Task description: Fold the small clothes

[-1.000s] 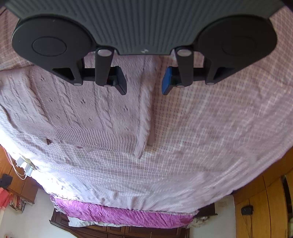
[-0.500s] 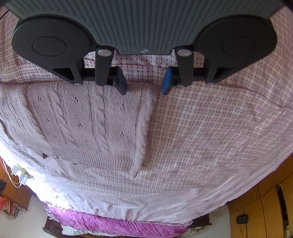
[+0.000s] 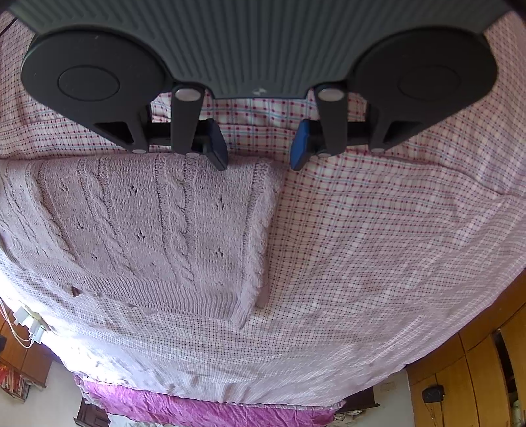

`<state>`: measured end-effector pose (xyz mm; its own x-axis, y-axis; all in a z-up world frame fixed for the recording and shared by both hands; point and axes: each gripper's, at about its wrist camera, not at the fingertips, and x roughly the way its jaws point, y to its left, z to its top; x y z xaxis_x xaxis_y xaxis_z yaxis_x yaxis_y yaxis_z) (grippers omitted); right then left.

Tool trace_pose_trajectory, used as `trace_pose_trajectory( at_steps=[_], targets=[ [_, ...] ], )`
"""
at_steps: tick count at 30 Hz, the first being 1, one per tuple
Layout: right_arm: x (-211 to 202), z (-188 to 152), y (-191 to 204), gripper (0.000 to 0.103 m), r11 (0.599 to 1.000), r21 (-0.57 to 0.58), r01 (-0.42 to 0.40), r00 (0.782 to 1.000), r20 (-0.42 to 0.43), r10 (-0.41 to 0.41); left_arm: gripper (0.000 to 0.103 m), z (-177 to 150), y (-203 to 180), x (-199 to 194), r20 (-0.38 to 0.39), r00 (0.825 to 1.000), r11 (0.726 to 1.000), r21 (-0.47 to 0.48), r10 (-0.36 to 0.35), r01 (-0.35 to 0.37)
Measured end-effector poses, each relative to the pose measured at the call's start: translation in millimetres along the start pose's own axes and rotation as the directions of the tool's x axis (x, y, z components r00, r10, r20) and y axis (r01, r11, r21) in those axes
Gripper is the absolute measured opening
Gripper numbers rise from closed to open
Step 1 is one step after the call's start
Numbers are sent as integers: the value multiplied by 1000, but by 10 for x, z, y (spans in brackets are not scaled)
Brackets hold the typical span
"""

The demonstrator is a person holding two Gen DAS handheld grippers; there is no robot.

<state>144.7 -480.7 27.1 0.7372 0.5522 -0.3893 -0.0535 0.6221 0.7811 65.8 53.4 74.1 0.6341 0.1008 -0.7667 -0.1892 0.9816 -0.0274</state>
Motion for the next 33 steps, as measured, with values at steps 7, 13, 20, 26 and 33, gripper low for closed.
trace_pose_trajectory(
  at_steps=[7,13,20,26,33],
  targets=[
    [2,41,-40,28,991,137,6,999,37,-12,44,63,43,-226,44,999,1000,7,-14,14],
    [-19,101,392,28,1000,10,8,997,82,-8,44,88,162,-310,55,998,1000,4,6,-6],
    [112,179,1091,26,977,-209,38,997,77,-22,44,96,320,-350,78,997,999,-44,2,1],
    [301,112,1754,24,953,-301,-25,999,39,38,44,105,474,-340,81,997,998,-60,7,-2],
    [713,-123,2550,23,923,-361,-135,991,-39,130,44,65,689,-419,122,991,997,-75,44,-35]
  ],
)
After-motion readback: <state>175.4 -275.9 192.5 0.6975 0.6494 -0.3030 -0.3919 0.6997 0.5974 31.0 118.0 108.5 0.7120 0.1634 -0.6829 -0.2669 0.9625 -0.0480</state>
